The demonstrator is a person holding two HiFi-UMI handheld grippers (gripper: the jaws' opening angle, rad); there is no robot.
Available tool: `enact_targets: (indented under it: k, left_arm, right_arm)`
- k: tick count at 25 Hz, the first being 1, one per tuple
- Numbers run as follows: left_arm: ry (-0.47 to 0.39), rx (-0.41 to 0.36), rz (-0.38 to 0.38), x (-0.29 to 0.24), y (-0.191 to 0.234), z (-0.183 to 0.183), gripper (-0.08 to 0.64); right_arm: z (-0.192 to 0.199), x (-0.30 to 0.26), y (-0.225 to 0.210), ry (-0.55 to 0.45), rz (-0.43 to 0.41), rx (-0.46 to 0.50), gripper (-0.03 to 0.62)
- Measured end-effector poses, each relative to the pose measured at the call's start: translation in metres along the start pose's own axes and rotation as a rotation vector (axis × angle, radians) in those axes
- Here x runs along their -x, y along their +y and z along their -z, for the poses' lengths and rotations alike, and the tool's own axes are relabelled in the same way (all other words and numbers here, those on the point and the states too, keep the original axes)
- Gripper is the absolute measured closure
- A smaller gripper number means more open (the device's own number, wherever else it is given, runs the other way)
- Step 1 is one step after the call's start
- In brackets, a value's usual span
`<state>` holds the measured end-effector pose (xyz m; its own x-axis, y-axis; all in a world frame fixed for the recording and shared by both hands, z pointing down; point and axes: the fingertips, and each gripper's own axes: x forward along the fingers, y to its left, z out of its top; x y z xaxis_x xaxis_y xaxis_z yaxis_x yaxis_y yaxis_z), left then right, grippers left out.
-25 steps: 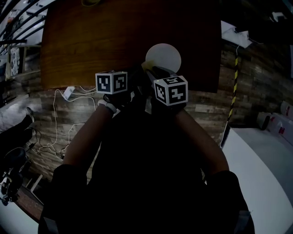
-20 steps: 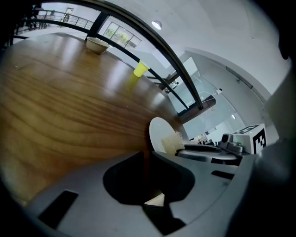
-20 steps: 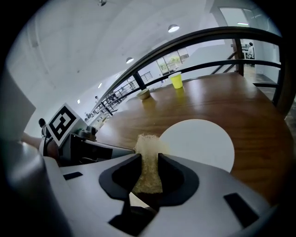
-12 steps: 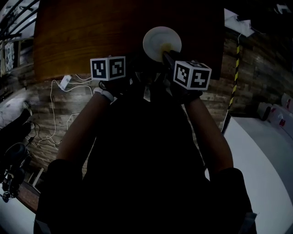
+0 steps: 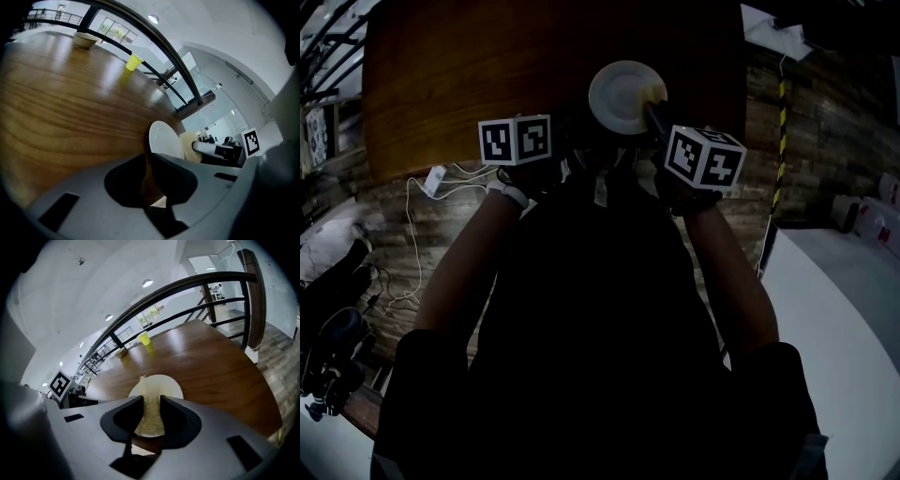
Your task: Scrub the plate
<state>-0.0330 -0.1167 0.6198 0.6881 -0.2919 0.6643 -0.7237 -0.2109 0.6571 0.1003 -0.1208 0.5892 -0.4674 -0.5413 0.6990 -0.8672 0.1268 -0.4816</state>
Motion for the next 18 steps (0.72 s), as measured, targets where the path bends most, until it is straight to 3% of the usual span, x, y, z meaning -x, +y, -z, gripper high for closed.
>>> enact_targets:
  k: [5,8,18]
  left_arm:
    - [0.016,-0.004,0.006,-0.007,-0.003,0.001,0.526]
    - [0.028,-0.004,0.009,-0.011,-0.004,0.003,0.526]
    - [0.049,-0.002,0.018,-0.016,-0.003,0.005,0.526]
  right_arm:
    - [0.039,-0.007,0.048,0.106,-0.115,0.213,0.472]
    - [0.059,-0.013,0.063,0.153,-0.147,0.285,0.472]
    - [0.053,-0.005,0.040,0.126,-0.115,0.218,0.472]
